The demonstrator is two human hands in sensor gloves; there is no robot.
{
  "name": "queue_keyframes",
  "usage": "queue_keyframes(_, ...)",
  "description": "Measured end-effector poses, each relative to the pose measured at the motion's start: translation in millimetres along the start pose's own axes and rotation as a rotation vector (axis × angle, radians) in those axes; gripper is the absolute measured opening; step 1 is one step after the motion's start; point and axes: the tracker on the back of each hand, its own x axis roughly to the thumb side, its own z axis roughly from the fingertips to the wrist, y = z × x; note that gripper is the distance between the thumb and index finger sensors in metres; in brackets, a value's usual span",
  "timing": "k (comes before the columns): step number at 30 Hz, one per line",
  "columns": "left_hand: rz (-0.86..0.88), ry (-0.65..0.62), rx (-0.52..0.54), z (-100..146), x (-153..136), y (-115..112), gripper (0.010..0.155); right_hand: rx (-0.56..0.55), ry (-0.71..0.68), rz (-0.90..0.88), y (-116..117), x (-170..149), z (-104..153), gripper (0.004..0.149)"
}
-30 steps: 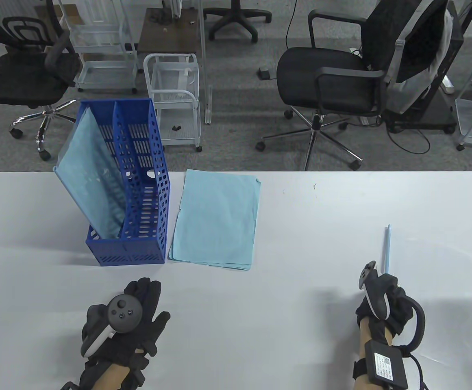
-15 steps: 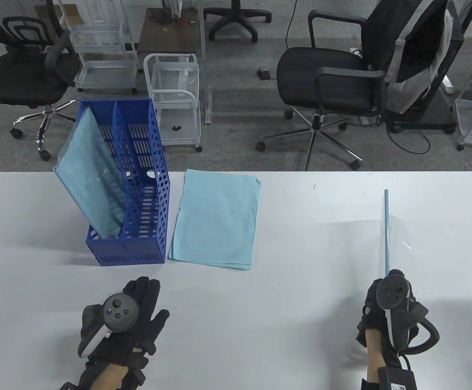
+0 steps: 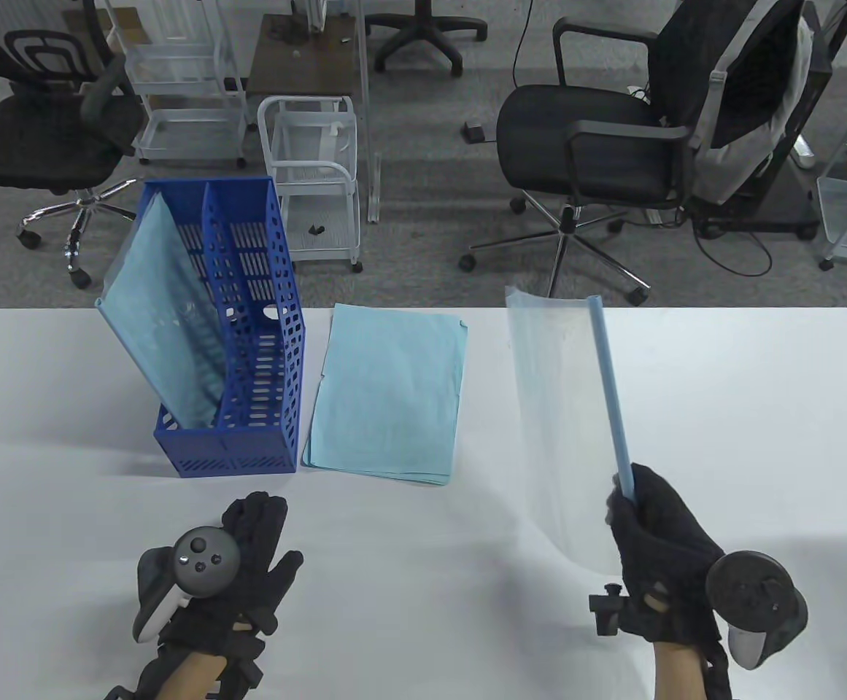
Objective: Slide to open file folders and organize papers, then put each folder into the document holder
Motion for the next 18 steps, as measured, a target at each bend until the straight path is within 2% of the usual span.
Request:
queue_keyframes(3, 0.039, -0.037, 0.052, 2.8, 0.3, 4.7, 0.076, 0.162, -0.010, -0.058, 19.6, -1.1, -2.3, 0.050)
queue_keyframes(7, 0.102, -0.103, 0.131, 8.3, 2.1, 12.6, 0.076, 0.315, -0.045, -0.069, 41.6, 3.8, -3.6, 0.049)
queue_keyframes(10, 0.174, -0.174, 0.237, 16.7, 3.6, 23.5, 0.076, 0.454, -0.062, -0.107, 60.0, 8.4, -1.0, 0.049)
queue_keyframes(16, 0.243, -0.306, 0.452, 39.7, 11.2, 44.3, 0.077, 0.608, -0.088, -0.020, 95.6, 18.3, 8.1, 0.049)
queue_keyframes(18, 0.237, -0.337, 0.556, 53.3, 19.5, 48.4, 0.078, 0.672, -0.091, -0.004, 109.5, 20.6, 12.8, 0.049)
